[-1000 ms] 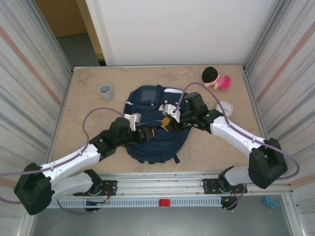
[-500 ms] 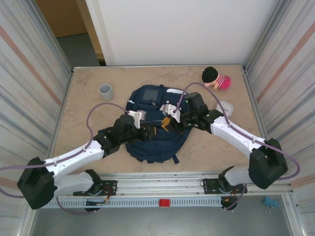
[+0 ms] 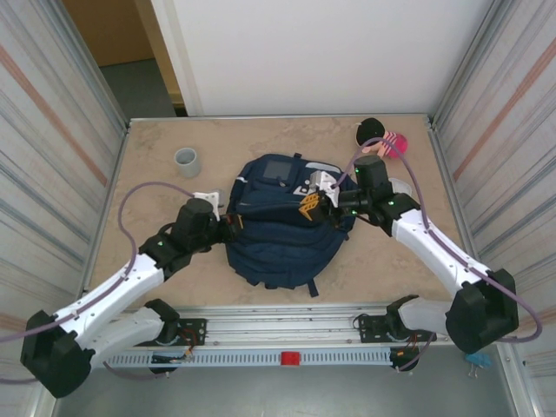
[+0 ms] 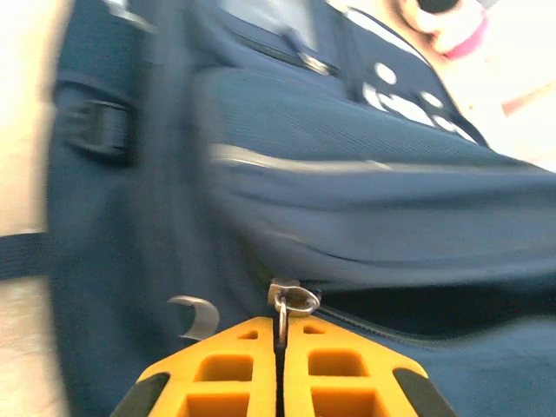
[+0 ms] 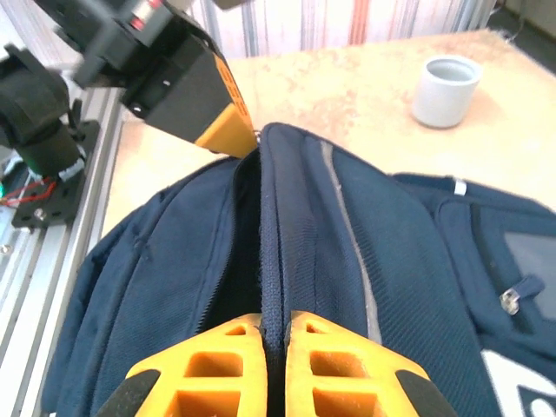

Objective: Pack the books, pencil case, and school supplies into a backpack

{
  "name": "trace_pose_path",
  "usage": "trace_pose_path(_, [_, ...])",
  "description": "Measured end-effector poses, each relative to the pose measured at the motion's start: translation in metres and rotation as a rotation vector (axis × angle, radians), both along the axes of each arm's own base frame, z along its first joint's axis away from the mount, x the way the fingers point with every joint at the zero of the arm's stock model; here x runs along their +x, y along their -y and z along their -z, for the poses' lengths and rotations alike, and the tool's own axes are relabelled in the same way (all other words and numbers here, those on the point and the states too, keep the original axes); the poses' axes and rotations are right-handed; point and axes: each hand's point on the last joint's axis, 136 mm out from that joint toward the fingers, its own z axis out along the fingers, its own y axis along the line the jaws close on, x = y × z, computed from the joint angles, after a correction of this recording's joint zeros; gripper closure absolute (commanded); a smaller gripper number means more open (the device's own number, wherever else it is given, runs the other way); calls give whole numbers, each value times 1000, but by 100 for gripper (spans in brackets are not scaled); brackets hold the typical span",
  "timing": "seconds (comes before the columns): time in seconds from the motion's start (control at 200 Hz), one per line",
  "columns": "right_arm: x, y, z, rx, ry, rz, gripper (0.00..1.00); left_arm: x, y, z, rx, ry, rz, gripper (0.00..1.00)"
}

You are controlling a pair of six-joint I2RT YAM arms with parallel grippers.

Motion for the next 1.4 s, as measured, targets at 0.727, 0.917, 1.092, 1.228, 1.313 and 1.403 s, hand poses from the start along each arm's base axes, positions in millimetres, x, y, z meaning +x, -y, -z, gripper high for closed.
trace_pose_path(0.727, [-31, -69, 53, -239, 19, 16, 34, -4, 12, 5, 8, -19, 122, 100])
trace_pose_path(0.917, [-18, -76, 69, -281, 1, 50, 93, -3, 6, 7, 33, -35, 96, 100])
trace_pose_path(1.092, [-12, -69, 49, -202, 1, 57, 100, 0, -8, 9, 18, -86, 29, 100])
trace_pose_path(1.228, [-15, -61, 33, -131, 4, 41, 100, 0, -9, 1, -43, -93, 34, 78])
trace_pose_path(1.313, [-17, -57, 31, -117, -7, 39, 100, 5, -23, 6, -19, -114, -32, 47])
trace_pose_path(1.403, [-13, -52, 29, -106, -23, 52, 100, 11, -55, 24, 55, -188, -189, 17])
